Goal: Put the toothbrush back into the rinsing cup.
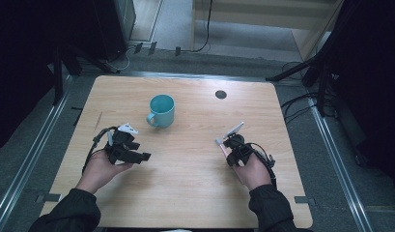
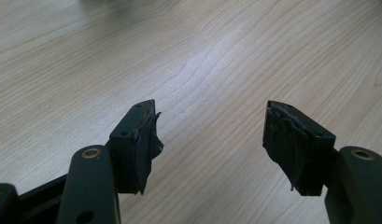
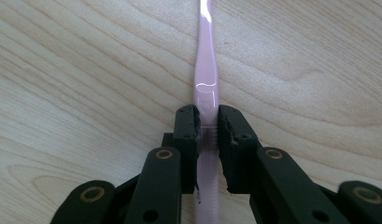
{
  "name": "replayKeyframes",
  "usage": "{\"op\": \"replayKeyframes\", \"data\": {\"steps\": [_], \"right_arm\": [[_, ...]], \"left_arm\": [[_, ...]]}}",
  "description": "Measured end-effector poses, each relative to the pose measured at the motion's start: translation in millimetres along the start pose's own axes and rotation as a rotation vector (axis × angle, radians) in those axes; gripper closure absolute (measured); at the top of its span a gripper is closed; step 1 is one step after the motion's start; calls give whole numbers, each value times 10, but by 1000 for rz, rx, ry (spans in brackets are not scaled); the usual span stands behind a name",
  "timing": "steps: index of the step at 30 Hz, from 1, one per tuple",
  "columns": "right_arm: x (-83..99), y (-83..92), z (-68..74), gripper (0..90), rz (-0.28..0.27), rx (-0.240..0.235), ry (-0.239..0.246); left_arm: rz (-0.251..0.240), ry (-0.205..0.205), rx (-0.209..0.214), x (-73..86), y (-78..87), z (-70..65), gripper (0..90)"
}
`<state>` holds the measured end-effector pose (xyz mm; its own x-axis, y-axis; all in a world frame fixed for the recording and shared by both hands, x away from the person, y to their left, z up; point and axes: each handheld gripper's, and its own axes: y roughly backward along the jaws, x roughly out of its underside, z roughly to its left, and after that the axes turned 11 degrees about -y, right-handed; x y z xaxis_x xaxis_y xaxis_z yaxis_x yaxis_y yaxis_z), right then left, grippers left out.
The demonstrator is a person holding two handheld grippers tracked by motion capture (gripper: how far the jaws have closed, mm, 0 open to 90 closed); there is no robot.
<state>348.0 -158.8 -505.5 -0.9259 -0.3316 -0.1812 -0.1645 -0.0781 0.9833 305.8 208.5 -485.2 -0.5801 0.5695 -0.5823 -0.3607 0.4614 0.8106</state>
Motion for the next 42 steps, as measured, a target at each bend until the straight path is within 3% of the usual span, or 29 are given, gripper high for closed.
{"op": "replayKeyframes", "data": {"steps": [26, 42], "right_arm": [[22, 16, -29, 793, 2, -21, 18], [24, 206, 14, 792, -51, -35, 25]], "left_arm": [[2, 7, 5, 3, 4, 13, 355], [15, 2, -2, 10, 8, 28, 354]]}}
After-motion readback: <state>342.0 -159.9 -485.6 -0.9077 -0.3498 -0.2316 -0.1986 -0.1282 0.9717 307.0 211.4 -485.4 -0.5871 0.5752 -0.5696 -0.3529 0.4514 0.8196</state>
